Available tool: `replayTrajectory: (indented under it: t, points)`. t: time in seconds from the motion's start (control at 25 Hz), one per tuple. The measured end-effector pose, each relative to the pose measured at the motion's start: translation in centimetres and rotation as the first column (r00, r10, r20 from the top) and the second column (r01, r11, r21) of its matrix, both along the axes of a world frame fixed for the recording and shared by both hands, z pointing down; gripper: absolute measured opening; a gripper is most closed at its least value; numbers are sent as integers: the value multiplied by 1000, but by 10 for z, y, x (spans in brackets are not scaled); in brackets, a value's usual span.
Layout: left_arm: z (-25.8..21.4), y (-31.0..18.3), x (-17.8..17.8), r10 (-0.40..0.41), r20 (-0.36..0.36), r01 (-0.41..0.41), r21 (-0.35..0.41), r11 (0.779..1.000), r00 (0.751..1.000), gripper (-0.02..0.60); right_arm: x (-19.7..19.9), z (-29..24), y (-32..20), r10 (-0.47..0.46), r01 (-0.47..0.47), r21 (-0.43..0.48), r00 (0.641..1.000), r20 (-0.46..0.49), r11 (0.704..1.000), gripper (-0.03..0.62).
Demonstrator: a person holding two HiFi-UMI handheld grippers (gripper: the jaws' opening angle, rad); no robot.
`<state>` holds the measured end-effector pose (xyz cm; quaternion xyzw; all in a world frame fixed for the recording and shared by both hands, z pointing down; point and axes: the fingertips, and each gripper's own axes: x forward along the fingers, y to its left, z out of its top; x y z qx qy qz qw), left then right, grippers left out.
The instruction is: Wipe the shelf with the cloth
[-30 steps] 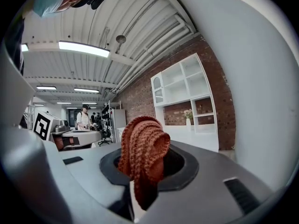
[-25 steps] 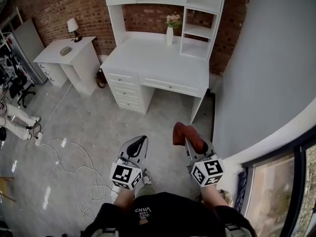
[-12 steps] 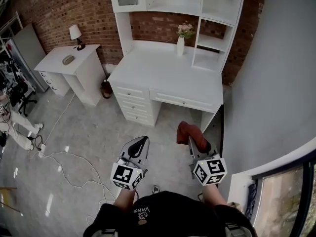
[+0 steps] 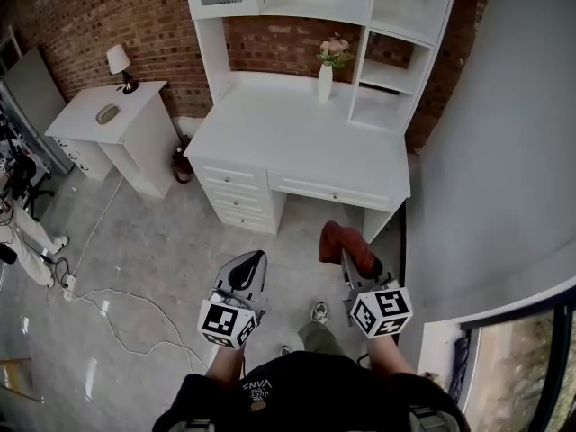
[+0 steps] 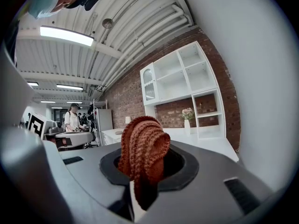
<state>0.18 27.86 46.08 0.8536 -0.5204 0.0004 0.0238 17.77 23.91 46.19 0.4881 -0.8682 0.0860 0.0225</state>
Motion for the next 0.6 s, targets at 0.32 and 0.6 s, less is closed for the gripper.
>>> replayTrajectory:
  t: [0.32,0.6]
  points:
    - [3,-89,-1,-52,13,52,3,999,999,8,-5,3,-101,-55,55,9,998,-5,998,95]
    - [-6,-176,12,-96,6,96,29,995,995,8,4,-2,-193,-102,102,22,995,-10,995,95]
